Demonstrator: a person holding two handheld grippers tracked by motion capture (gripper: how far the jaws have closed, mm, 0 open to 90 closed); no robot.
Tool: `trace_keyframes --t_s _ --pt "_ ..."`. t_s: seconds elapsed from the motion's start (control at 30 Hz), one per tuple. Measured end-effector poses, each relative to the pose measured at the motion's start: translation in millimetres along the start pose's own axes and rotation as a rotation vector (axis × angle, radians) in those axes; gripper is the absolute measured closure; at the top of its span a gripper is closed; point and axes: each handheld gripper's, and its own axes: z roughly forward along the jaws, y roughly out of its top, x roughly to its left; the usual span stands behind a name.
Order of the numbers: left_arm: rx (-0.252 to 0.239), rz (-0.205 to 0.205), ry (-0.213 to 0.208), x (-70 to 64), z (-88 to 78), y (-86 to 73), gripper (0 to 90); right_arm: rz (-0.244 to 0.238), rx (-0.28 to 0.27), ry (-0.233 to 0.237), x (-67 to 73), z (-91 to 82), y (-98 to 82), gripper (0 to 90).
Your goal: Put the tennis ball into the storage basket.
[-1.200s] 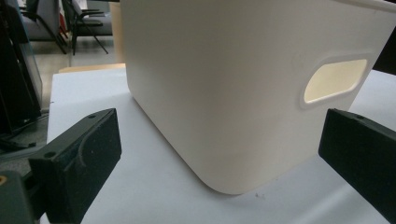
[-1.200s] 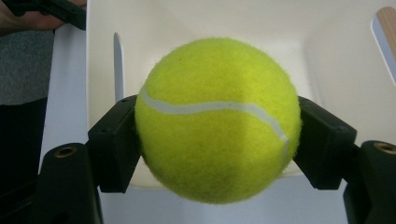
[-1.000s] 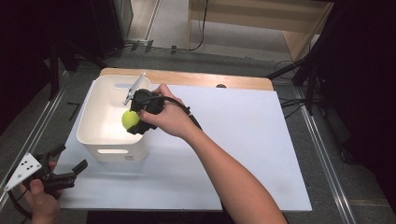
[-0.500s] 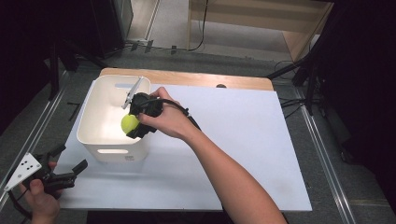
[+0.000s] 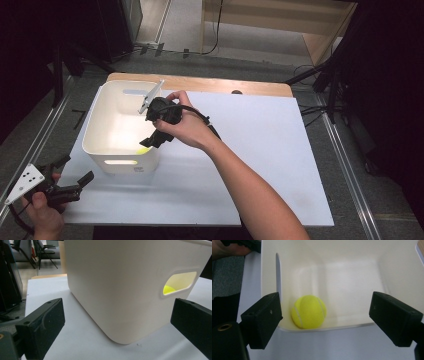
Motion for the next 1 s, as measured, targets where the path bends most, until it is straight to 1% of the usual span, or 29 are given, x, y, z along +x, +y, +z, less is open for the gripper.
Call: trace_keyframes --t_s 0.07,0.13,0.23,0.37,0.4,0.5,0.57,0.6,0.7,0.9,0.93,1.0 --pt "0.001 0.001 0.000 0.0 0.0 0.0 0.0 -0.005 -0.009 -0.006 -0.5 -2.1 -3.3 10.1" --pt "0.002 0.003 0.002 0.1 0.1 0.0 0.0 0.007 -0.009 -0.007 0.6 -4.9 -6.4 10.0" --pt "0.003 0.004 0.003 0.0 0.3 0.0 0.0 0.011 -0.011 -0.016 1.4 -9.3 -10.7 9.9" --pt "0.006 0.006 0.004 -0.1 0.2 0.0 0.0 0.026 -0.029 -0.029 3.2 -15.3 -17.5 9.9" --pt "0.007 0.007 0.004 -0.1 0.2 0.1 0.0 0.022 -0.032 -0.029 2.9 -16.3 -19.0 9.9" --pt "0.008 0.008 0.005 -0.1 0.2 0.1 0.0 0.030 -0.037 -0.043 3.7 -21.3 -25.9 9.9" --pt "0.009 0.009 0.005 -0.2 0.2 0.1 0.0 0.032 -0.052 -0.049 3.6 -24.5 -31.3 9.9" --pt "0.009 0.008 0.005 -0.2 0.3 0.1 0.0 0.041 -0.051 -0.049 4.1 -25.6 -32.6 9.9" --pt "0.009 0.009 0.004 -0.4 0.6 0.1 0.0 0.052 -0.066 -0.061 4.9 -28.2 -41.8 10.0" --pt "0.008 0.011 0.004 -0.7 0.7 0.0 0.0 0.080 -0.082 -0.073 6.4 -32.1 -61.2 10.0" --pt "0.009 0.011 0.004 -0.7 0.7 0.0 0.0 0.092 -0.083 -0.076 6.9 -32.8 -64.7 10.0" --pt "0.008 0.011 0.004 -0.8 0.9 0.0 0.0 0.098 -0.084 -0.085 6.4 -34.9 -71.5 10.0"
